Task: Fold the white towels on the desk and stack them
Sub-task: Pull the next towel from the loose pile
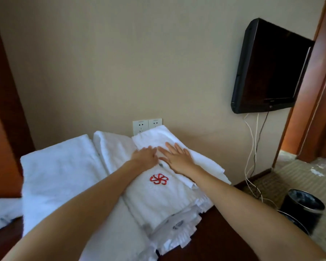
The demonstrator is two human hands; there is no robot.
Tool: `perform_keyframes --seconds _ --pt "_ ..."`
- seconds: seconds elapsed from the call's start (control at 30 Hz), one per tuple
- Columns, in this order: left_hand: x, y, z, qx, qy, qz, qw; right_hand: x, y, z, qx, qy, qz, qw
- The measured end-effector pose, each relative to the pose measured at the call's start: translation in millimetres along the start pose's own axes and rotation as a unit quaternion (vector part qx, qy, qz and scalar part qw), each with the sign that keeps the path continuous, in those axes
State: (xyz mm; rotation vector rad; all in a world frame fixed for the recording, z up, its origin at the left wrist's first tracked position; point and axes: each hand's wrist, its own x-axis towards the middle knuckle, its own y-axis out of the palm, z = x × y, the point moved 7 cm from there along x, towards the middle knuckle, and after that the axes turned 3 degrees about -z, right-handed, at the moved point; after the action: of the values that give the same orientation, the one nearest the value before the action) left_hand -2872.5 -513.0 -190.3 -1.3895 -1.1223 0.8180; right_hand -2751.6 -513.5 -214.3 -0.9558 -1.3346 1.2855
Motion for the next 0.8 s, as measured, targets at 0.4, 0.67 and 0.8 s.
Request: perform_keyframes --seconds 0.4,0.67,0.8 --pt "-313.9 -59.0 129.1 0.080 -0.041 0.010 0.996 -109.3 -68.2 91.4 0.296 0.009 -0.052 0.954" --pt "-516.4 -9.9 271.4 0.053 -0.277 -0.080 0.956 -232.0 -63.6 346.2 0.366 -0.261 -0.192 0.872" --pt "-582.3 15.8 285.5 0.053 -0.280 -0.148 0.947 -274.8 16.4 436.5 0.366 -0.299 -0.080 0.878"
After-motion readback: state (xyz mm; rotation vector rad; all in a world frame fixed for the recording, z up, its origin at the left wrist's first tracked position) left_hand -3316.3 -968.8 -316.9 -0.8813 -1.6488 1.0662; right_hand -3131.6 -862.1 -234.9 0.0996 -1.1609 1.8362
